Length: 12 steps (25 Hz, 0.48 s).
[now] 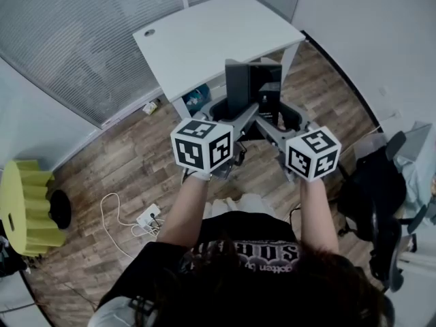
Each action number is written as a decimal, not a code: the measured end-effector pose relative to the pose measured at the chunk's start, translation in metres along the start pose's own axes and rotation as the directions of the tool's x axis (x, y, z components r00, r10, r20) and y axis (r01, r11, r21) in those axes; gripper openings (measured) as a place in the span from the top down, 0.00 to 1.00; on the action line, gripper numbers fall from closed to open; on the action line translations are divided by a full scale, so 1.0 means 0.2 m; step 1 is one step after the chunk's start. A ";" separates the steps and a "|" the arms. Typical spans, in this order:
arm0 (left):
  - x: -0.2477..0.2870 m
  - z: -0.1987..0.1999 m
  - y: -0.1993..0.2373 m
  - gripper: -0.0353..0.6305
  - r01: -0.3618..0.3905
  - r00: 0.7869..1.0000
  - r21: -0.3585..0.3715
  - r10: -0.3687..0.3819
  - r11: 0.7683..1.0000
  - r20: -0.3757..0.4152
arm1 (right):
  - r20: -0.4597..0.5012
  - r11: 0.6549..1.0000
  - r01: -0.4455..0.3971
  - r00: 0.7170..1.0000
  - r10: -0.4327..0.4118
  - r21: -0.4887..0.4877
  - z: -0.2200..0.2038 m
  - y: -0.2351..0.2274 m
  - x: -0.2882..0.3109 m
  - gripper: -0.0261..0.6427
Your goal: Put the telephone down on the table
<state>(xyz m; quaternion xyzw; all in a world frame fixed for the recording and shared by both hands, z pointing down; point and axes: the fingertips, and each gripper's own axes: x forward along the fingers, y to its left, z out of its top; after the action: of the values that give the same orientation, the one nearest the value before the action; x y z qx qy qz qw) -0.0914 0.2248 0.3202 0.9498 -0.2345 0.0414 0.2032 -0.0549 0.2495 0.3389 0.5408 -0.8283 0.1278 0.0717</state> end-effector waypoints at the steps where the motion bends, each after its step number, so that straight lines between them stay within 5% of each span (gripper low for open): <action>1: 0.01 0.00 0.01 0.59 -0.001 1.000 -0.001 0.001 1.000 -0.001 | -0.001 1.000 -0.001 1.000 0.001 0.001 0.00 -0.01 0.01 0.54; 12: 0.29 0.11 0.17 0.59 -0.039 0.999 -0.004 0.039 0.999 0.006 | -0.002 0.999 -0.041 0.999 0.041 -0.001 0.08 -0.29 0.21 0.54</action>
<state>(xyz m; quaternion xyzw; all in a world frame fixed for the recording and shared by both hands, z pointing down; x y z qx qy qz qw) -0.0557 0.1632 0.3230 0.9447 -0.2537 0.0420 0.2033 -0.0185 0.1864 0.3421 0.5236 -0.8392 0.1293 0.0699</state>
